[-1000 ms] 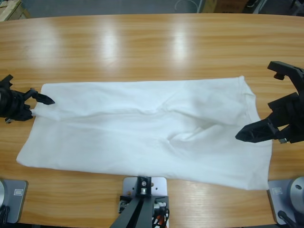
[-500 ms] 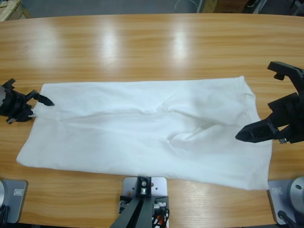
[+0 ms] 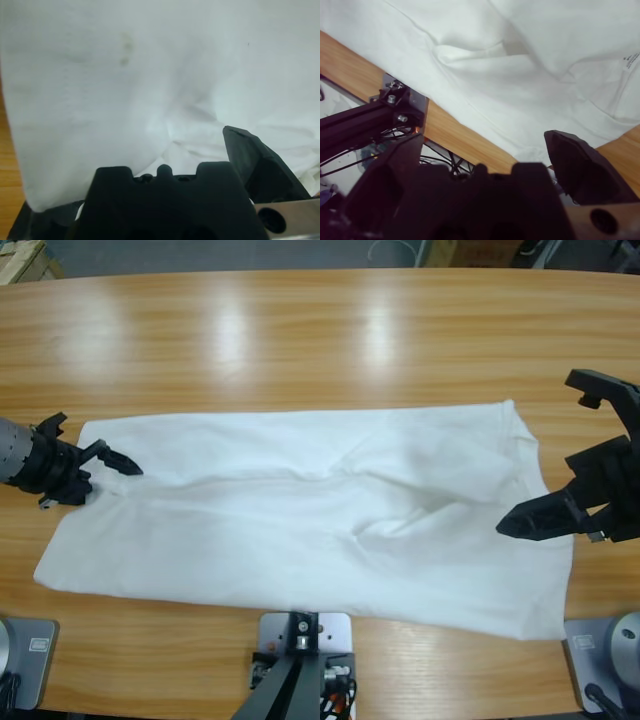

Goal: Fold clothes

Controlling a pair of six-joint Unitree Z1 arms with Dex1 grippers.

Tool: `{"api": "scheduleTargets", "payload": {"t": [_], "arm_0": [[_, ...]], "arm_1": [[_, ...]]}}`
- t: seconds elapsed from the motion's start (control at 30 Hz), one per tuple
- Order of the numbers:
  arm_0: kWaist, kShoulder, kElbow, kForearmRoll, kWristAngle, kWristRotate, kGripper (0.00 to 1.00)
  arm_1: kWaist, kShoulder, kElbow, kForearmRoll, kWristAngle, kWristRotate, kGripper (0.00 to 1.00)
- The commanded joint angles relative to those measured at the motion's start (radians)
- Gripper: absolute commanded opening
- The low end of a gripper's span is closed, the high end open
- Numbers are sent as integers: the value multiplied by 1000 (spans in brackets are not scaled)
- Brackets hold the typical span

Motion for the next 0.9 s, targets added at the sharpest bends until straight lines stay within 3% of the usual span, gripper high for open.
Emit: {"api": "scheduleTargets", "payload": {"t": [0.03, 0.53, 0.9], "arm_0": [[-18, 35, 41, 20, -17, 7, 0], [3, 73, -3, -8, -14, 86, 0], [242, 109, -150, -8, -16, 267, 0]], "arm_1": [[-9, -37, 34, -9, 0, 16, 996], [-9, -29, 35, -14, -2, 16, 991], [-9, -9, 36, -18, -2, 14, 991]]}}
